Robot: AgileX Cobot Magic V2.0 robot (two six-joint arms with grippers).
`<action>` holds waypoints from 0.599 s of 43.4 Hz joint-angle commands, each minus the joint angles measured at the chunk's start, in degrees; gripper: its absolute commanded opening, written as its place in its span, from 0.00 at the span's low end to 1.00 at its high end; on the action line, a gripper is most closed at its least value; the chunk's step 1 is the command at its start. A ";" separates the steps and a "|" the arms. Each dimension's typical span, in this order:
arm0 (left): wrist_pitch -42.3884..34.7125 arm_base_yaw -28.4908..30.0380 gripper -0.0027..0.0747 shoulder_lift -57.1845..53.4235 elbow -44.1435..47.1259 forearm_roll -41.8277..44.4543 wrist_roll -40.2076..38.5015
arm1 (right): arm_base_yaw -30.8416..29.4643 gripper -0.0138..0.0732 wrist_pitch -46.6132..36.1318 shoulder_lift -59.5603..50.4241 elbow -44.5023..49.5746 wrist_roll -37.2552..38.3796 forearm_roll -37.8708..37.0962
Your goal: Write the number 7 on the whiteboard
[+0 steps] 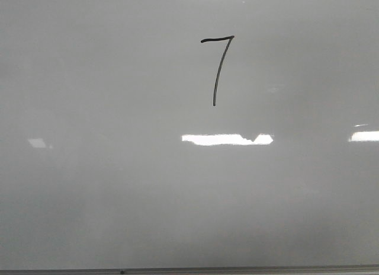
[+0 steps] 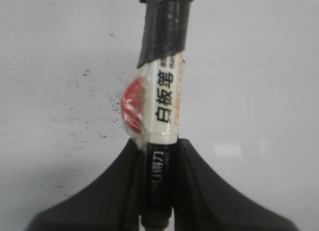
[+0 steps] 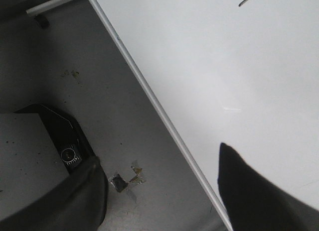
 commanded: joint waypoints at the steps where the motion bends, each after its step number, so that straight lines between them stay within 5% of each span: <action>1: -11.30 0.27 0.02 2.43 -0.80 -2.41 -0.66 | -0.42 0.74 -2.38 -0.53 -1.82 0.05 1.45; 14: -21.17 0.03 0.02 13.09 -2.04 -2.54 -0.66 | -0.42 0.74 -2.43 -0.53 -1.82 0.05 1.50; 26: -14.36 0.03 0.03 20.27 -8.71 -2.54 -0.66 | -0.42 0.74 -2.43 -0.53 -1.82 0.05 1.50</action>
